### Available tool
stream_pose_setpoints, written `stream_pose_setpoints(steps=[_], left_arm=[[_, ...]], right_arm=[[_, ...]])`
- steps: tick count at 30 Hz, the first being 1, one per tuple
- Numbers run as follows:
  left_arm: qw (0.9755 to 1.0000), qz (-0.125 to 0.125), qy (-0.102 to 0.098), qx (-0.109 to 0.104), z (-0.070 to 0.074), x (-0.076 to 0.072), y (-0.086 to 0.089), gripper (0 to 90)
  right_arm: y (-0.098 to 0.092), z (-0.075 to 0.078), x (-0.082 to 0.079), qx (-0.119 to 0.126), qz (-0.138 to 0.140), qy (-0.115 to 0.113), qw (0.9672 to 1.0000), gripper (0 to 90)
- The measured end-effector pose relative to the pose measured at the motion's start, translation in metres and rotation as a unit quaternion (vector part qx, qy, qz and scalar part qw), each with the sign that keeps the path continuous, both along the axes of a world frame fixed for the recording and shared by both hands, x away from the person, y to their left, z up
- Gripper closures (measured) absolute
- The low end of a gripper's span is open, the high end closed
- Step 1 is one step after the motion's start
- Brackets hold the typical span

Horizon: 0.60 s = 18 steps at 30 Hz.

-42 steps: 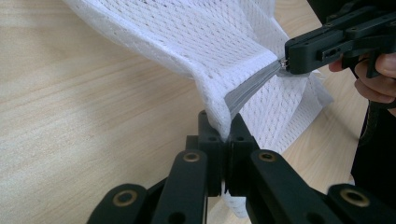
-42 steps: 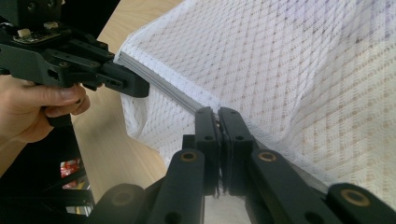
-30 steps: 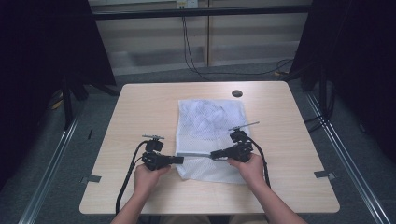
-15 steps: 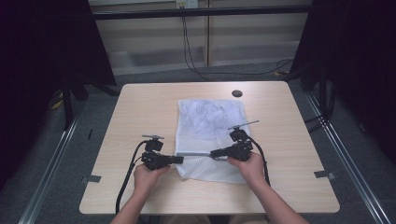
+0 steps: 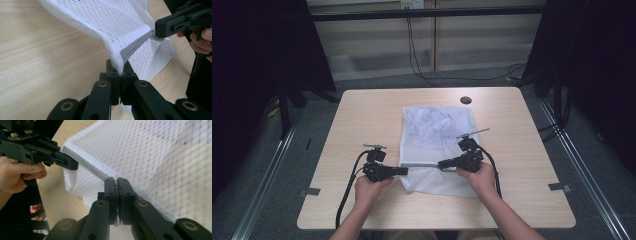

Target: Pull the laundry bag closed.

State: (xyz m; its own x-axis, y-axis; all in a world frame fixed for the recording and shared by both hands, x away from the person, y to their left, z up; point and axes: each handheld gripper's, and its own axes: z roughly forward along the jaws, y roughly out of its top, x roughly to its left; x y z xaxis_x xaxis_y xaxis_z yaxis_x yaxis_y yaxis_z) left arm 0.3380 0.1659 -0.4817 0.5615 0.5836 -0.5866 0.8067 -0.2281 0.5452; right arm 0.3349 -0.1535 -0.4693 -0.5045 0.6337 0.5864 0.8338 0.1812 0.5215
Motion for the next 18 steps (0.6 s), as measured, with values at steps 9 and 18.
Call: stream_pose_setpoints(steps=[9,18], left_arm=[[1.0,-0.003,0.0,0.008,0.0,0.0,-0.002,88.3],[0.9999,-0.006,0.001,0.009,0.0,-0.001,-0.002,88.4]], right_arm=[[-0.006,-0.001,-0.004,0.008,-0.001,0.0,1.0,87.0],[-0.012,-0.002,-0.005,0.018,-0.01,-0.003,0.9998,86.9]])
